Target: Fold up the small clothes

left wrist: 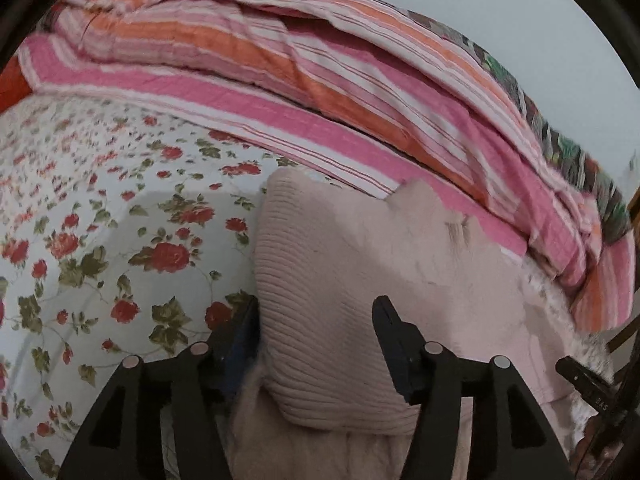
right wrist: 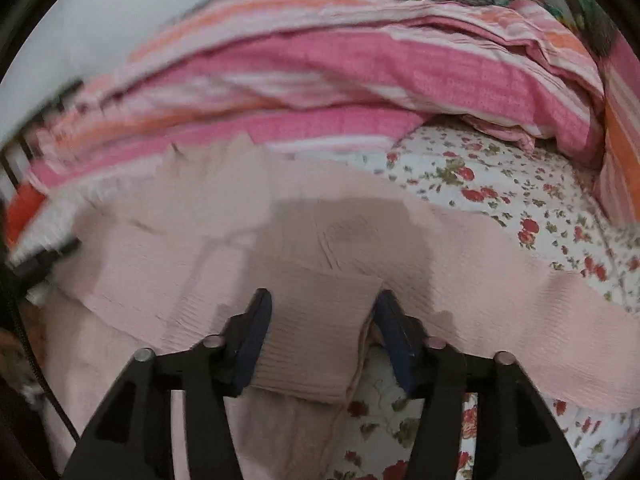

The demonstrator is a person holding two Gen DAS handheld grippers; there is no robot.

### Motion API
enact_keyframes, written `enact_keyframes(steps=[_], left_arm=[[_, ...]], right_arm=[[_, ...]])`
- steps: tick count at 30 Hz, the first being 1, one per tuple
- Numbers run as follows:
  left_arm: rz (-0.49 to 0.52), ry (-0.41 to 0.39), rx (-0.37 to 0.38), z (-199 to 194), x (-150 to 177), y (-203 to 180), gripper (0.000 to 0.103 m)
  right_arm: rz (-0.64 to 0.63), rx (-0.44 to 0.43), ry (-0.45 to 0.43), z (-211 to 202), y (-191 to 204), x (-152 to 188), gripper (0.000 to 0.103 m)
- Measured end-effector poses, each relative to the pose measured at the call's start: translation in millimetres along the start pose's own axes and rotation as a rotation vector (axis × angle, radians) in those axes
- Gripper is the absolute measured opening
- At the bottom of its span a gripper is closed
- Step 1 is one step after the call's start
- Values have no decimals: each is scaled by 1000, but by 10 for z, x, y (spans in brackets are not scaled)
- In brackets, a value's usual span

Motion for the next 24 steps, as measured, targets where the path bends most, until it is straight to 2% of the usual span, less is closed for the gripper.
enact_keyframes(steps=[1,3,4,5,6,7,10,12,13,15,16,17,19,21,24], left_arm=[[2,0,-4,4,-3,-4,56],[-12,-2,4,8,-26,11,55],[-22,-7,9,3,-37,25,51],[-35,-15,16,-7,-49,43,31],[-49,-31,28,-19,-68,69,18],[-58,-36,40,-27,-79,80,15],[-110,-55,65,-67,-120,161,15],[-128,-42,63,-43,-119,196,15],[-126,-32,58,-25,-108,192,16],[-107,-26,19,-13,-81,167,24],[-95,-28,-2,-18,-77,153,29],[-83,-33,-21,-23,-71,133,34],[-53,-51,-30,-66,-68,86,37],[-23,-74,-2,-144,-66,28,39],[25,-117,28,-270,-75,-77,54]], right_arm=[[-24,36,-1,21,19,-5,9],[-74,33,-31,19,105,-60,9],[-87,32,-62,-16,125,-105,8],[-101,38,-104,-70,147,-171,8],[-114,40,-147,-127,171,-255,8],[-119,36,-181,-170,178,-335,8],[-79,36,-213,-188,92,-447,8],[-33,53,-154,-41,-43,-392,8],[-17,60,-89,98,-93,-325,8],[5,60,-2,291,-127,-233,11],[12,58,11,320,-137,-205,12],[18,54,1,296,-148,-209,16],[23,70,-13,234,-168,-193,36],[23,74,-23,168,-183,-131,40],[48,67,-42,42,-233,-49,40]])
Point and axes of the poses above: each gripper's, at about its wrist camera, not at the fingertips, and z roughly the way its jaws point, y to its left, x to its underside, the point moved 6 cm from there along z, roughly the way its jaws point, and after that the axes turned 11 degrees about -z, right-handed, at the moved point
